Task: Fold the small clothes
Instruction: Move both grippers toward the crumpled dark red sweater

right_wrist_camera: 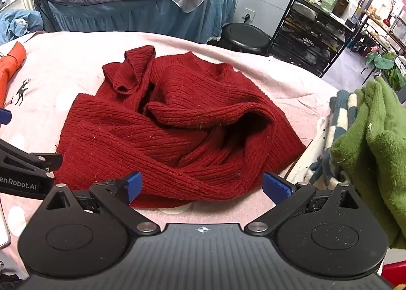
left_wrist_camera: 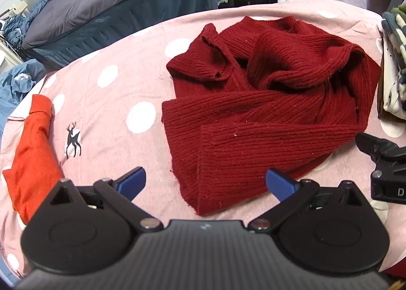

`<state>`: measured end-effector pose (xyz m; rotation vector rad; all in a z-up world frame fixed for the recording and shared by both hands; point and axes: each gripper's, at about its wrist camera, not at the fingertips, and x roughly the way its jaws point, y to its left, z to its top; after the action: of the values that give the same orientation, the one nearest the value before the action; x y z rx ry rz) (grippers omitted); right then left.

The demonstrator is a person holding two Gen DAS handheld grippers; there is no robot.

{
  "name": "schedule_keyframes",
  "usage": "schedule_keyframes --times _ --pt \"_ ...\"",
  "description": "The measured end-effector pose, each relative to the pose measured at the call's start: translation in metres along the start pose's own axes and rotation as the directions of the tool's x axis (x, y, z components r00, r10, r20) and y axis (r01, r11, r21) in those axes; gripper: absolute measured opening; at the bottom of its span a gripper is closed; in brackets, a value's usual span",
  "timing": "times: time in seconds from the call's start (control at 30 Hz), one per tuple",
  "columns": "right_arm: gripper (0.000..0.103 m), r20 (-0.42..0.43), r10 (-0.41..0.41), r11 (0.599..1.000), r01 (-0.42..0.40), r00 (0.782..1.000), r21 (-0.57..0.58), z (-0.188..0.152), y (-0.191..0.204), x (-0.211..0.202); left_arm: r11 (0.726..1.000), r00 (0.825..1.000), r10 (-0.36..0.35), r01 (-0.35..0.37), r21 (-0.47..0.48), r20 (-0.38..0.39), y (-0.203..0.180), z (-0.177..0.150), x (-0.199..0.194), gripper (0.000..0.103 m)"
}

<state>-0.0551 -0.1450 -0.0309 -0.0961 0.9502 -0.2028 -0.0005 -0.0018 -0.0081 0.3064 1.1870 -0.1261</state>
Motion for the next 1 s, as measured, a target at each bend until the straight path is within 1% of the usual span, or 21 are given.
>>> schedule_keyframes --times 0.07,0.23,1.0 --pt "0.103 -0.009 0.002 1.0 -0.002 1.0 -0.001 0.003 -0.007 0.004 1.0 1.0 0.001 -0.001 0.0 -0.004 0.0 0.0 0.001 0.103" --pt "0.103 -0.014 0.004 1.0 -0.004 1.0 -0.002 0.003 -0.002 0.005 1.0 1.0 0.0 0.0 0.002 -0.016 -0.002 -0.001 0.004 0.103" --pt "0.103 -0.046 0.032 0.999 -0.031 0.998 0.018 0.006 -0.003 0.019 1.0 0.998 0.003 -0.002 0.014 -0.057 -0.001 0.002 0.021 0.103"
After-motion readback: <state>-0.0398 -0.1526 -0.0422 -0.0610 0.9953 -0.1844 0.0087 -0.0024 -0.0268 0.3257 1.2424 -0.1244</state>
